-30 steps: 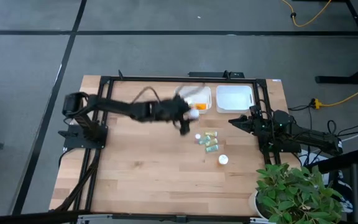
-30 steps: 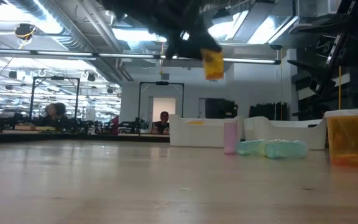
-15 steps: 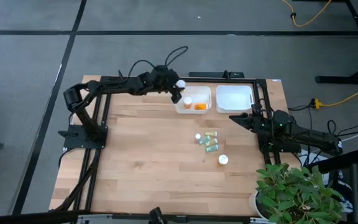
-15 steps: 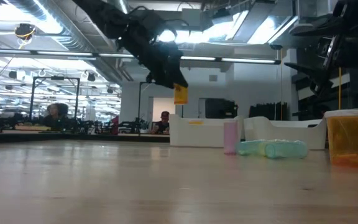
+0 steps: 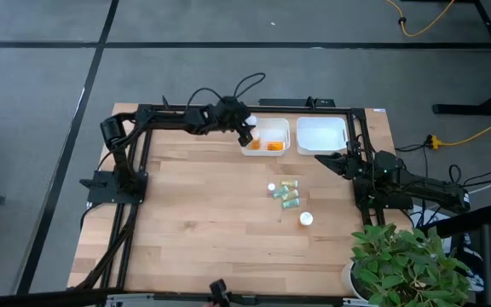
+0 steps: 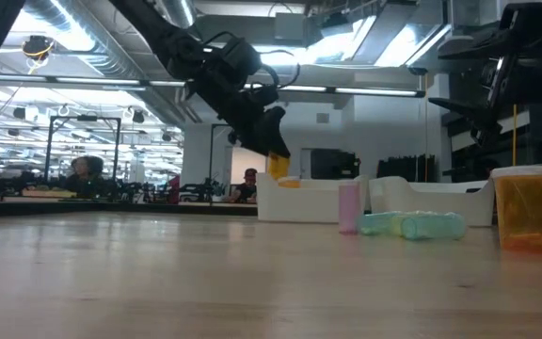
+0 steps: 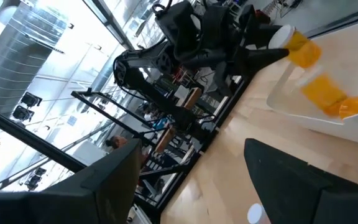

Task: Pick and place medicine bottles into bin by pill shape (circle, oval)
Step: Put the orange capsule bottle into the left white bin

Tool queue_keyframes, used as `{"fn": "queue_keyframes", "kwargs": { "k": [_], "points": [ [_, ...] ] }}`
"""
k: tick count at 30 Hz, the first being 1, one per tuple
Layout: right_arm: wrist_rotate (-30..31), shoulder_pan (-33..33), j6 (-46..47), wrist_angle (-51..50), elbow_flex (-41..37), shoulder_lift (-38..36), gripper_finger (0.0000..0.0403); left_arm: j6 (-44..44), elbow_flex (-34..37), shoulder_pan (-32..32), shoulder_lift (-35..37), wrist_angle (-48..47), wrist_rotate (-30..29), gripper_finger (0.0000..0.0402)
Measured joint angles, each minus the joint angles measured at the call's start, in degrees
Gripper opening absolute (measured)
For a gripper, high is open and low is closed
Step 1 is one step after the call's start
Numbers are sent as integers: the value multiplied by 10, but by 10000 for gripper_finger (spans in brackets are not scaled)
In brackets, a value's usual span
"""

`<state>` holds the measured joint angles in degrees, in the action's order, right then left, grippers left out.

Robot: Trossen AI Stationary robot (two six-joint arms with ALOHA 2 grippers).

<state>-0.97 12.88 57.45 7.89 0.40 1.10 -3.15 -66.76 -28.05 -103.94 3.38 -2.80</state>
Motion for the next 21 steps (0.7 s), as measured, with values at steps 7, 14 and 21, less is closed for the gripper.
{"fn": "queue_keyframes", "kwargs": {
  "k": [7,14,21],
  "points": [
    [0,0,-7,0,0,0,286,-2,0,-7,0,-1,20,190],
    [0,0,-10,0,0,0,286,-4,1,-7,-11,-6,46,190],
    [-1,0,-10,0,0,0,286,-2,1,-4,-26,-6,53,205]
  ]
}}
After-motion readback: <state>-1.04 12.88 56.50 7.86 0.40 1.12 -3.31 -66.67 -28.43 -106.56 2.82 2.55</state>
